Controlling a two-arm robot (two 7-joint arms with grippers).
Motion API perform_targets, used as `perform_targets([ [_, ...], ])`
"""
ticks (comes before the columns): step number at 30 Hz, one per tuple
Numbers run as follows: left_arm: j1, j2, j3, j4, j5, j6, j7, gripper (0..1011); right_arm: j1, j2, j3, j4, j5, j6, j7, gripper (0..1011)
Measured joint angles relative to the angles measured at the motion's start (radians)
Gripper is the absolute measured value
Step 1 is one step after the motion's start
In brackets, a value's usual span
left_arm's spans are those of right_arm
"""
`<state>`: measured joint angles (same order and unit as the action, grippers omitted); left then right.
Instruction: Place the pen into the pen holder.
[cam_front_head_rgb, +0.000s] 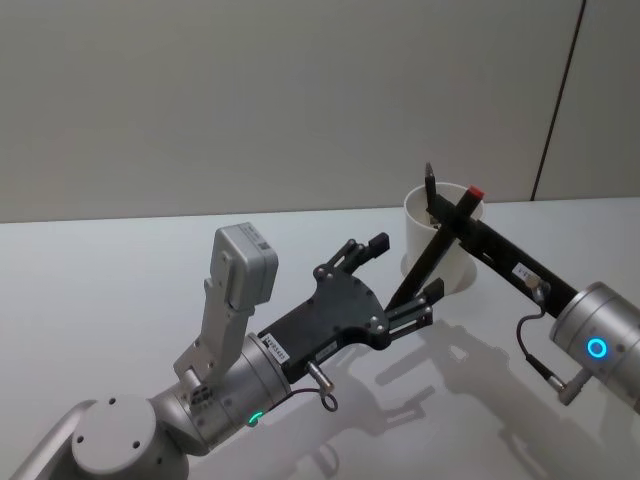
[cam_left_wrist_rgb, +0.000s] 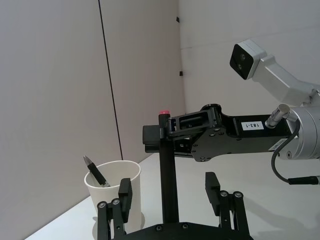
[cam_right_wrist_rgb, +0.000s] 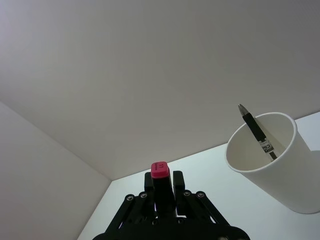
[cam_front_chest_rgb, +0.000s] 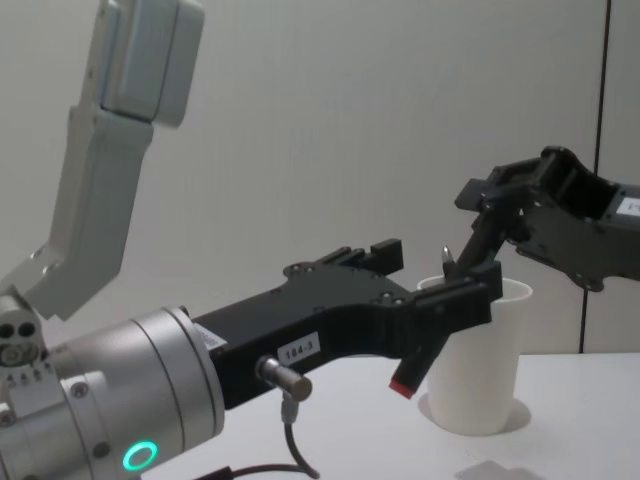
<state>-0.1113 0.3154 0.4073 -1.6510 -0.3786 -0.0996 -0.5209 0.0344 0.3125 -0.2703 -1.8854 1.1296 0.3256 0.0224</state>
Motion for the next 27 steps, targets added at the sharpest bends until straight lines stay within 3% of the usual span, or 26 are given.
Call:
perform_targets([
  [6, 0.000, 0.000, 0.000, 0.000, 0.000, 0.001, 0.000, 1003, 0.000, 0.001, 0.000, 0.000, 0.002, -0.002, 0.001, 217],
  [27, 0.000, 0.000, 0.000, 0.000, 0.001, 0.001, 0.000, 1002, 0.019, 0.006, 0.017, 0.022, 0.046, -0.065, -0.012, 217],
])
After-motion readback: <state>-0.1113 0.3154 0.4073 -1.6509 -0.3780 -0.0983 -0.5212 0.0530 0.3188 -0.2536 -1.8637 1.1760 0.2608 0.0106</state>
